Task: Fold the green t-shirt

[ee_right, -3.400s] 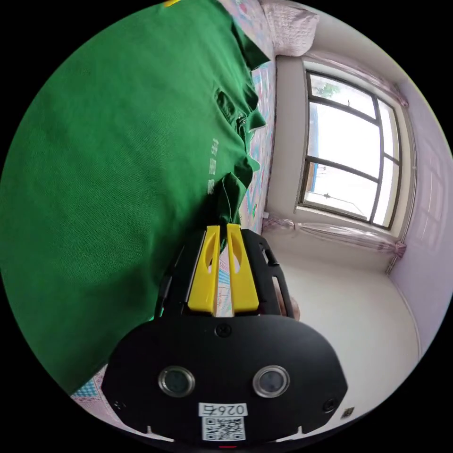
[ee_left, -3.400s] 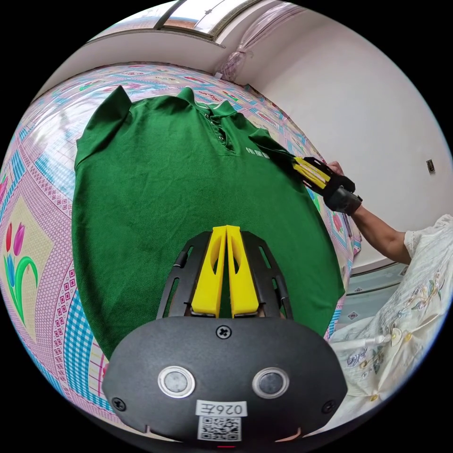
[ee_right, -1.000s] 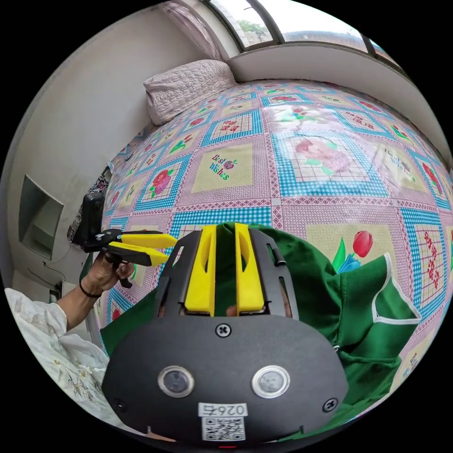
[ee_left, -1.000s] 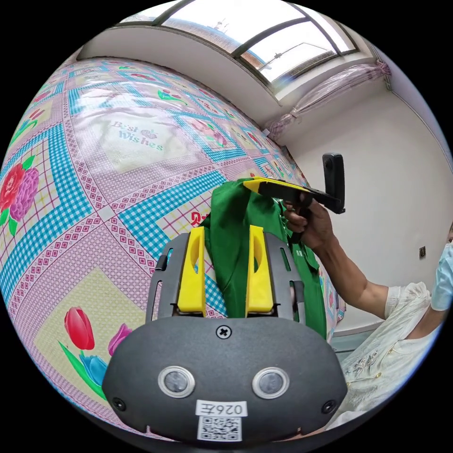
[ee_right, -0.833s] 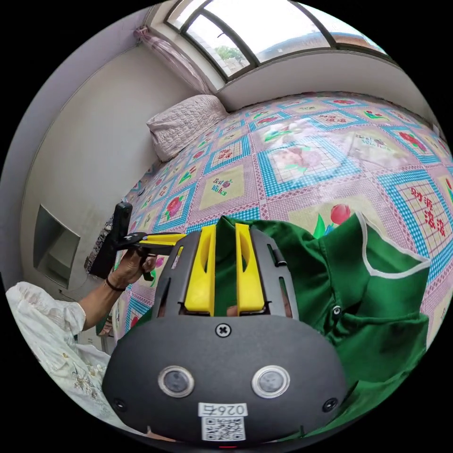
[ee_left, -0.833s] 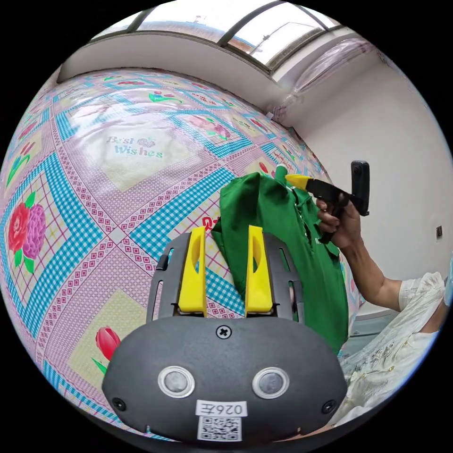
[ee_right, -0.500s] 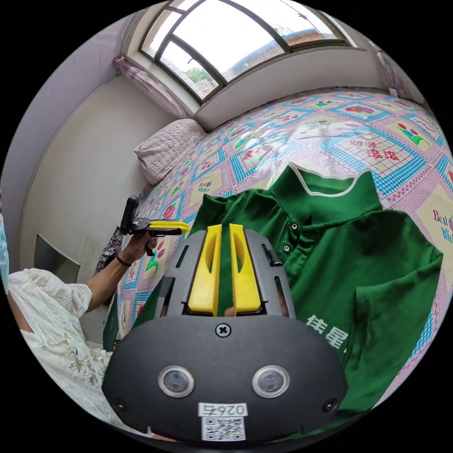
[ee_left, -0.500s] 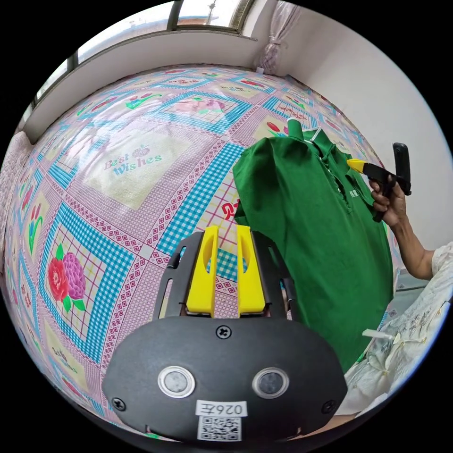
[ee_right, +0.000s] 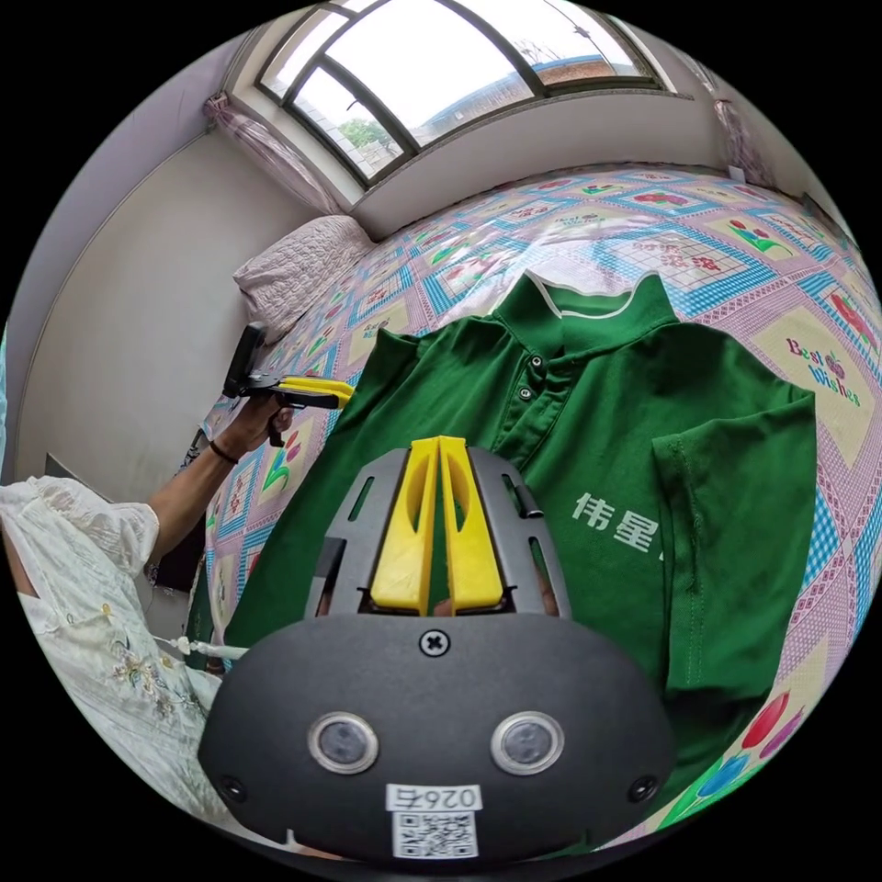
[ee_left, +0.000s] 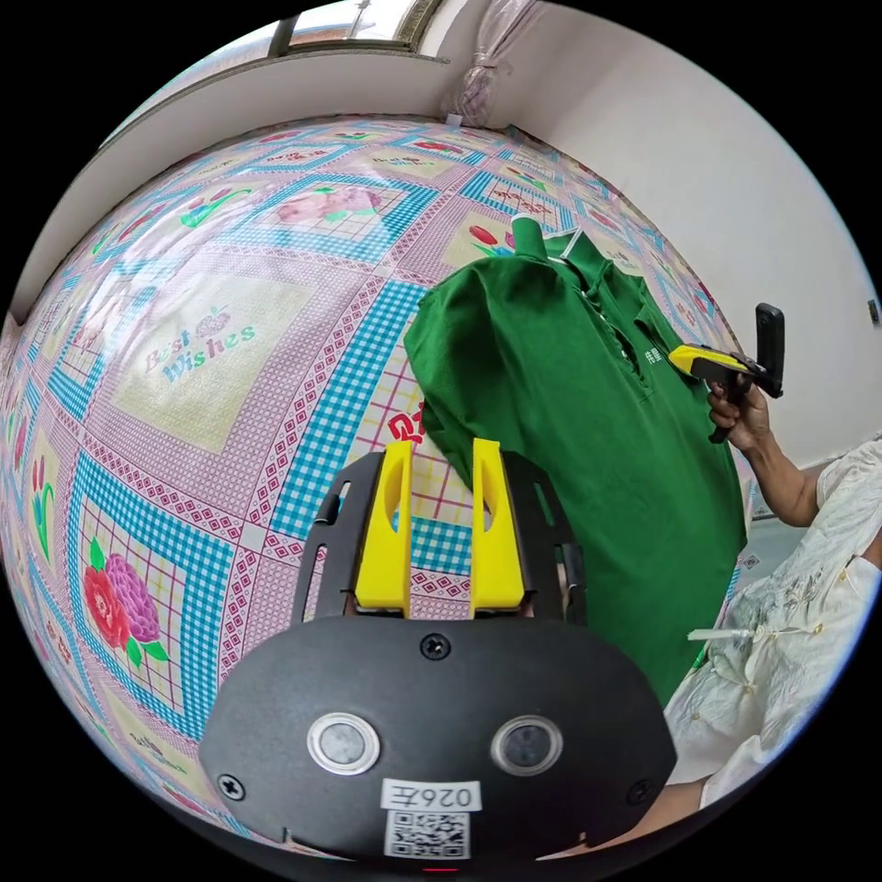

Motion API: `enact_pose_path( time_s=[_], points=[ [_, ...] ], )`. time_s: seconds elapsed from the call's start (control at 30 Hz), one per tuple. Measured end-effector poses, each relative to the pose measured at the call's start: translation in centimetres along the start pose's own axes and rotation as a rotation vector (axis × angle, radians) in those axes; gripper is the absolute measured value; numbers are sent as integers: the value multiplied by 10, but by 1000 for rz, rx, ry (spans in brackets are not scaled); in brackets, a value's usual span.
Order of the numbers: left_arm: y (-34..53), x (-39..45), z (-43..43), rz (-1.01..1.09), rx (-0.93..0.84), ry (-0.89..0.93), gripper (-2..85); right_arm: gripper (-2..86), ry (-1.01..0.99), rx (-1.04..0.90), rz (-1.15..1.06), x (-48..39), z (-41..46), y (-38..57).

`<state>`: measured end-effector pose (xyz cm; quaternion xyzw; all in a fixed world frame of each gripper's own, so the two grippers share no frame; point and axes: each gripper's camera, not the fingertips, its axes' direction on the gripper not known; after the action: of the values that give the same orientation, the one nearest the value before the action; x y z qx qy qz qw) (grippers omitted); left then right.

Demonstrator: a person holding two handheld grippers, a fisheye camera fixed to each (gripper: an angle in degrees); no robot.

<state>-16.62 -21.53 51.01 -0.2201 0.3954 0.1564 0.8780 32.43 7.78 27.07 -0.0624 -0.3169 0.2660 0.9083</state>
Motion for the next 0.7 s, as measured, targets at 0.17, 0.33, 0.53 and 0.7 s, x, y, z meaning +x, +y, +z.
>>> enact_pose_path(
  time_s=[0.17,0.33,0.53,0.7],
  points=[
    [-6,12,0,63,-39,-105,2,-9,17,4,15,1,1,2],
    [8,0,-16,-19,-18,-64,-6,-9,23,17,41,4,-3,9],
    [49,-13,-62,-145,200,47,-7,-9,33,37,77,5,-15,25],
    [76,-19,-89,-213,361,137,-8,-9,43,41,104,6,-18,37]
  ],
)
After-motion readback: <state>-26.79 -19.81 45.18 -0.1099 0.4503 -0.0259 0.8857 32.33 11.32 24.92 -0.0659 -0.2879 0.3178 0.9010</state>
